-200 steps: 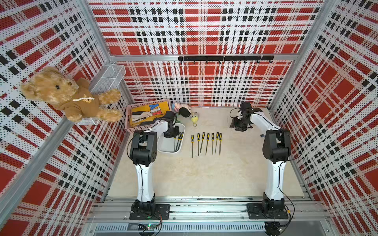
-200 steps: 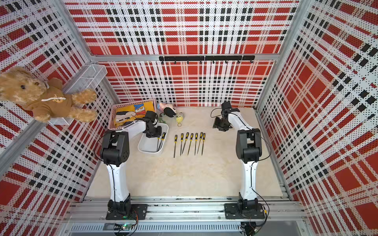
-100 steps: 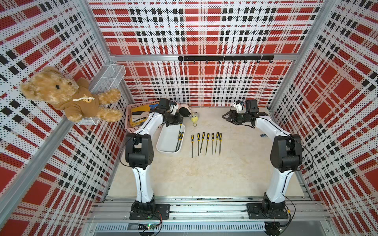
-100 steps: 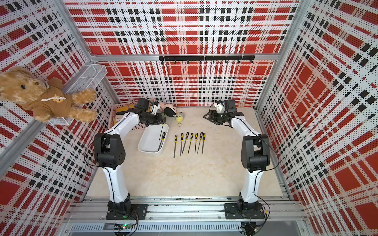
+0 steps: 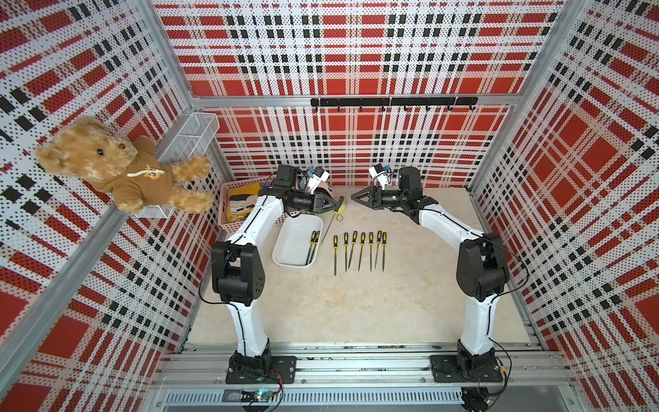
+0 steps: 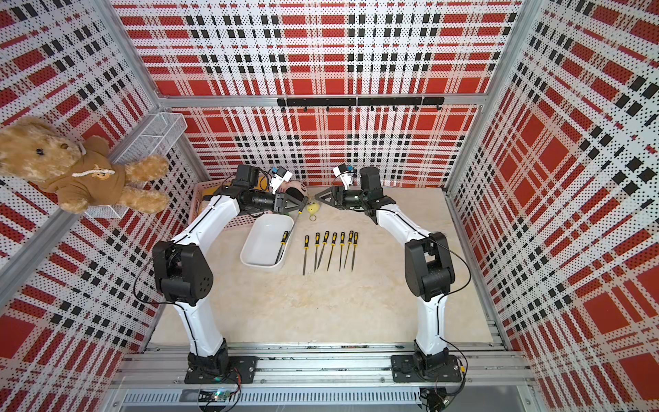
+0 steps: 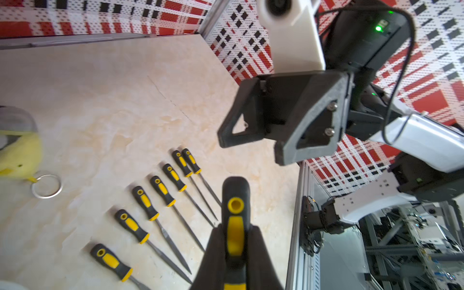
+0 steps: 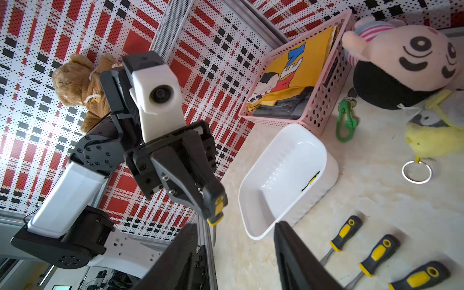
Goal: Take the file tool out of the storage box
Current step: Pick up the file tool from the storage box.
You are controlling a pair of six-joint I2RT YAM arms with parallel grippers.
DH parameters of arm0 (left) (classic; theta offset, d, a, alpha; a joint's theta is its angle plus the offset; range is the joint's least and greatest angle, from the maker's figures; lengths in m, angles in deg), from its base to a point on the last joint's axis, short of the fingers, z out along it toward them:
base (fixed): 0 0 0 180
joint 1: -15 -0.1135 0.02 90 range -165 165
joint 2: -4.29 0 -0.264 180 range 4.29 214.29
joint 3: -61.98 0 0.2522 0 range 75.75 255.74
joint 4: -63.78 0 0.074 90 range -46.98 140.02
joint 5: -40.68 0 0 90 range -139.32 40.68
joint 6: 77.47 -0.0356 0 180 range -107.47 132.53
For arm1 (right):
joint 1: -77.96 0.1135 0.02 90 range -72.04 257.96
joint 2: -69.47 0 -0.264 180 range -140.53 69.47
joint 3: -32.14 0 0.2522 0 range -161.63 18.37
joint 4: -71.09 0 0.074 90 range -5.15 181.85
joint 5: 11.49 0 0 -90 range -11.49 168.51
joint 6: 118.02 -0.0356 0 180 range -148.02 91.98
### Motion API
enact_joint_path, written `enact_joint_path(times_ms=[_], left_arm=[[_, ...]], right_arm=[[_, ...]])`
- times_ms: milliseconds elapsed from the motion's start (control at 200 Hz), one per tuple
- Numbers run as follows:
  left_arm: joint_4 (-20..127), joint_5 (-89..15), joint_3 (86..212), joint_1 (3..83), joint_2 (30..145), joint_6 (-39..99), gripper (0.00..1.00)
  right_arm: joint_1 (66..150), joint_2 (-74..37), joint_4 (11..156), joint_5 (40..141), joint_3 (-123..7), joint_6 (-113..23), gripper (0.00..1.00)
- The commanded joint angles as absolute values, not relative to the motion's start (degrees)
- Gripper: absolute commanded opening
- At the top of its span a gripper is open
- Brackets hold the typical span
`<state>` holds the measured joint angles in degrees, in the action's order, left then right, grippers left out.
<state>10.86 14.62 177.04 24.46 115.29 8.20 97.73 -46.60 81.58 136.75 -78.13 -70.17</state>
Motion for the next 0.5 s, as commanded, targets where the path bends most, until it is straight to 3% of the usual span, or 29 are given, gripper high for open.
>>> enact_joint_path(times_ms=[0, 356, 496], left_arm=[[10.69, 20.28, 176.78, 24.85, 113.78, 6.21, 0.0], [10.73, 20.69, 176.84, 24.5, 113.8, 6.38, 0.0], [10.73, 20.55, 176.79, 24.35, 113.8, 6.4, 0.0]], right_arm=[[98.8, -48.88, 77.63, 138.69, -81.28, -72.28, 0.55], [101.76, -51.23, 76.8, 141.36, -83.71, -73.22, 0.53], [102.39, -51.37, 77.34, 142.05, -83.62, -72.96, 0.47]])
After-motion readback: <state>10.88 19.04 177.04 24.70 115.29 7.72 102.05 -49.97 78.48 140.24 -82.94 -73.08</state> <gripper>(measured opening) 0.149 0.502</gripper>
